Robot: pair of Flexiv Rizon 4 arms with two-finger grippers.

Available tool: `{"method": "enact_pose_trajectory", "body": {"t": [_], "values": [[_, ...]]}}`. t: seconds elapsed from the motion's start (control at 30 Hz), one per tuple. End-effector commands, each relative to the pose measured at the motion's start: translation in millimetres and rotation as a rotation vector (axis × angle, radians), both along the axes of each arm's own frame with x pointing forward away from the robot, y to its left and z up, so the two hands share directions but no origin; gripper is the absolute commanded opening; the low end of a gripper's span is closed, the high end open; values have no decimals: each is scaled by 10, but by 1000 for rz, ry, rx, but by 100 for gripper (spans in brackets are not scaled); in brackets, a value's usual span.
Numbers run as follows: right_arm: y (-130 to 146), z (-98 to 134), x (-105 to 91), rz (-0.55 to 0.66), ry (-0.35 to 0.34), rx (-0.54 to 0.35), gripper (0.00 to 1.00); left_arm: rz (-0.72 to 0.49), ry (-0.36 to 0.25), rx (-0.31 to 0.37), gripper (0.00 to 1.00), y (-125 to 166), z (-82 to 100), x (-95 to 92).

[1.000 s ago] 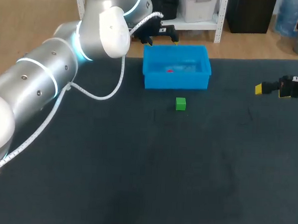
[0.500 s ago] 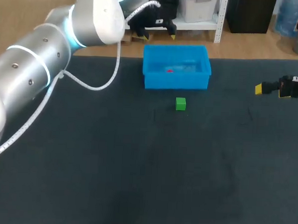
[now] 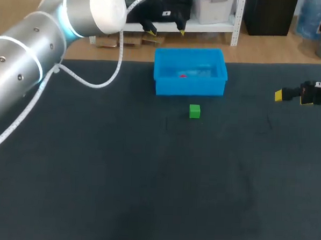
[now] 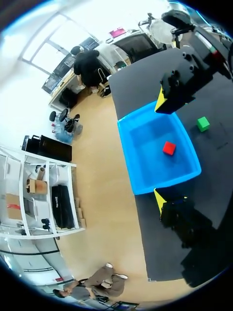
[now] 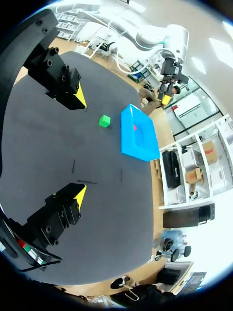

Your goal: Use the left arm to pick the red cube and place it into the blue plastic box first, then use the right arm to grasp the green cube and put it into the same blue plastic box after the first action is fully finished.

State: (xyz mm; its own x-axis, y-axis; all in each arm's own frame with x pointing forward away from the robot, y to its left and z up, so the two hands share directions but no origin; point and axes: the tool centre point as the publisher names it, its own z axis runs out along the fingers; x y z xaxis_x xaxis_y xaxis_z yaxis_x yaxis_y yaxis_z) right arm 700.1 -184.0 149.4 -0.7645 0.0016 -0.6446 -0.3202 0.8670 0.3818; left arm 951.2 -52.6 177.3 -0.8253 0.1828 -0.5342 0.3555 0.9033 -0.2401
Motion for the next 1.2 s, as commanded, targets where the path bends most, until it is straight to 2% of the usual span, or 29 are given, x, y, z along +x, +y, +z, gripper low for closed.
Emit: {"method": "enact_pose_trajectory", "body": {"t": [0.03, 0.5, 1.2], "values": [[-1, -1, 2, 1, 1, 0, 100, -9, -19, -4, 100, 50, 33, -118], [-1, -1, 2, 1, 1, 0, 100, -94, -61, -17, 100, 234, 114, -365], [-1, -1, 2, 1, 1, 0, 100, -188, -77, -19, 100, 616, 162, -616]]}}
